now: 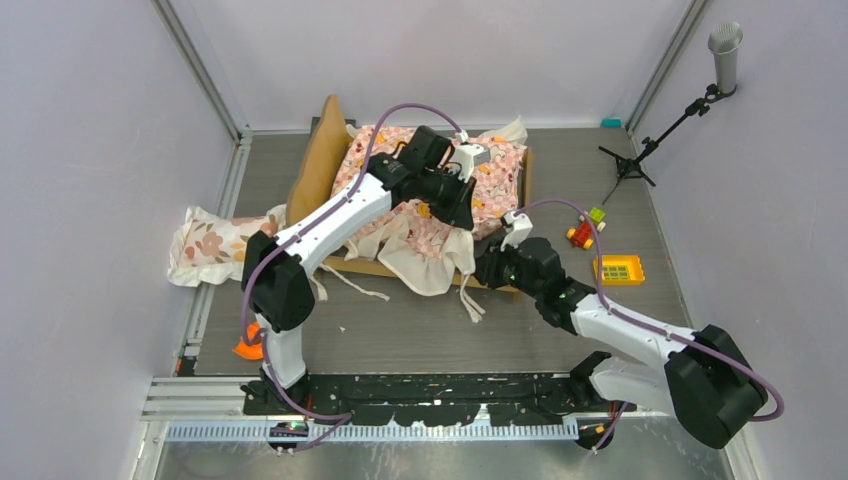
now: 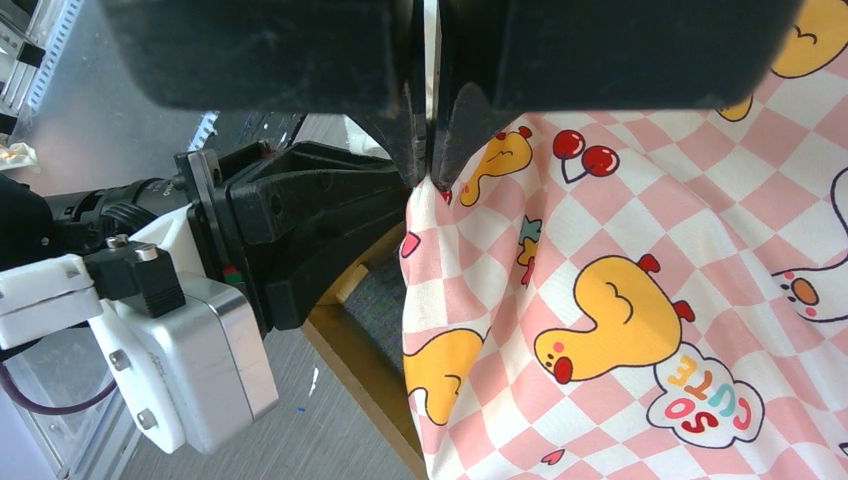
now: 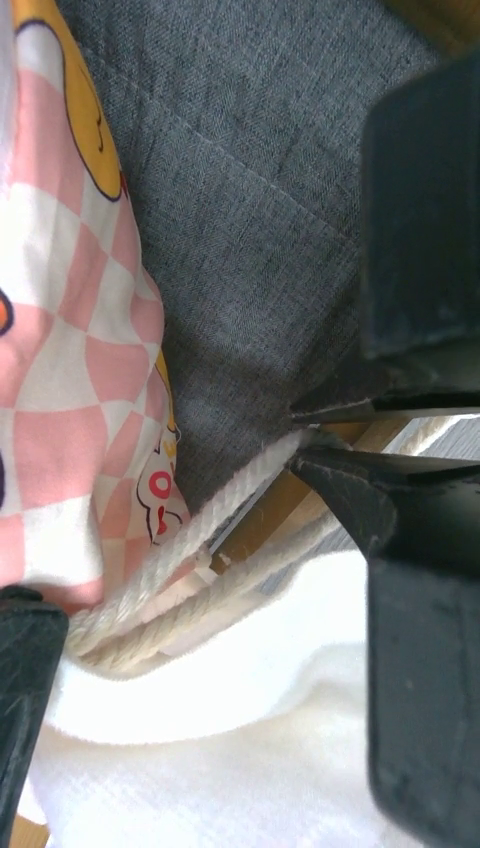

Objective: Set up the pet bed
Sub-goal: Cross the ropes on the bed frame.

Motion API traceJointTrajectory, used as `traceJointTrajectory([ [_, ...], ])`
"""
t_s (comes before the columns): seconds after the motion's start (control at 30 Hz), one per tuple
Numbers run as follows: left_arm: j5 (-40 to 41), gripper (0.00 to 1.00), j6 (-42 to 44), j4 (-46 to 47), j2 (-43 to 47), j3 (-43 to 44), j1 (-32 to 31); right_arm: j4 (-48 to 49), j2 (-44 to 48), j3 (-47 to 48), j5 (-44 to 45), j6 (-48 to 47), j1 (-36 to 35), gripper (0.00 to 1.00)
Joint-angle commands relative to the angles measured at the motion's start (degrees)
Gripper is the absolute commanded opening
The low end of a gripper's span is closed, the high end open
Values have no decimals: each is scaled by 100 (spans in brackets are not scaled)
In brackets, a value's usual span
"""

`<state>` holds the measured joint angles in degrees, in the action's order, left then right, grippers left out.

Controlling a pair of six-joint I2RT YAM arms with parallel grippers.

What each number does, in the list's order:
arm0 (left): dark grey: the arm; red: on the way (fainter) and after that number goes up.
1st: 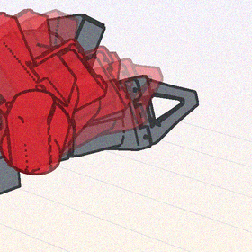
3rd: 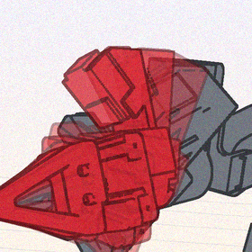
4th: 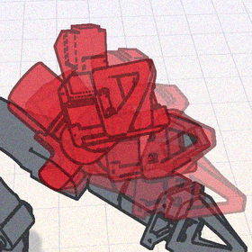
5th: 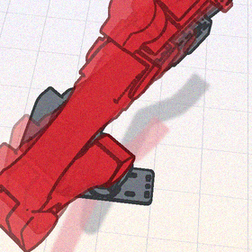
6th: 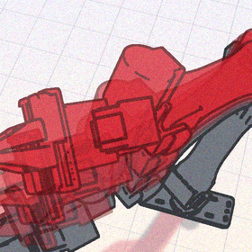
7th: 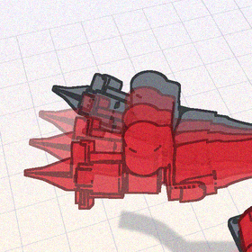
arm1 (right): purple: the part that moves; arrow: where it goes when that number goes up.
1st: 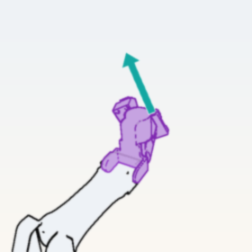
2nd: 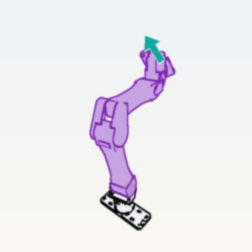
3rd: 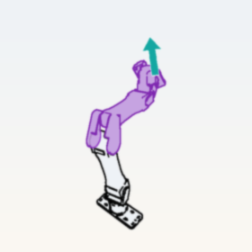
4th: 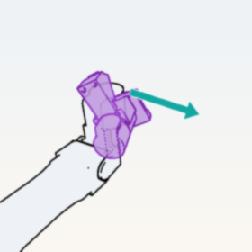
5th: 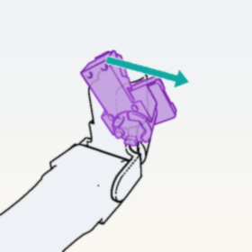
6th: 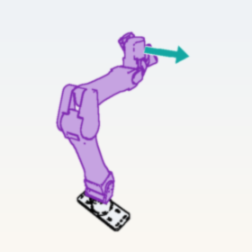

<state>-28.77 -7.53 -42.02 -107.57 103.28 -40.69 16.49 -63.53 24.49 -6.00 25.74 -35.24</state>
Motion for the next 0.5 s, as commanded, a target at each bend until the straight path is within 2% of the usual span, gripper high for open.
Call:
traceJointTrajectory([
  [0.0, -190, 0, -20, 32, 67, 171, 73, -293, 291, 358, 288, -48, -51, 15],
  [0.07, -186, 0, 9, 25, 91, 104, 76, -1067, 533, 727, 560, -141, -45, 8],
  [0.17, -264, 0, 41, 22, 105, 6, 77, -2080, 769, 1329, 1157, -477, -49, 8],
  [0.3, -325, 0, 41, 58, 115, -64, 76, -2569, 596, 1981, 1316, -1049, -46, 8],
  [0.47, -331, 0, 25, 108, 145, -151, 74, -3101, -152, 2881, 1400, -1886, -50, 8],
])
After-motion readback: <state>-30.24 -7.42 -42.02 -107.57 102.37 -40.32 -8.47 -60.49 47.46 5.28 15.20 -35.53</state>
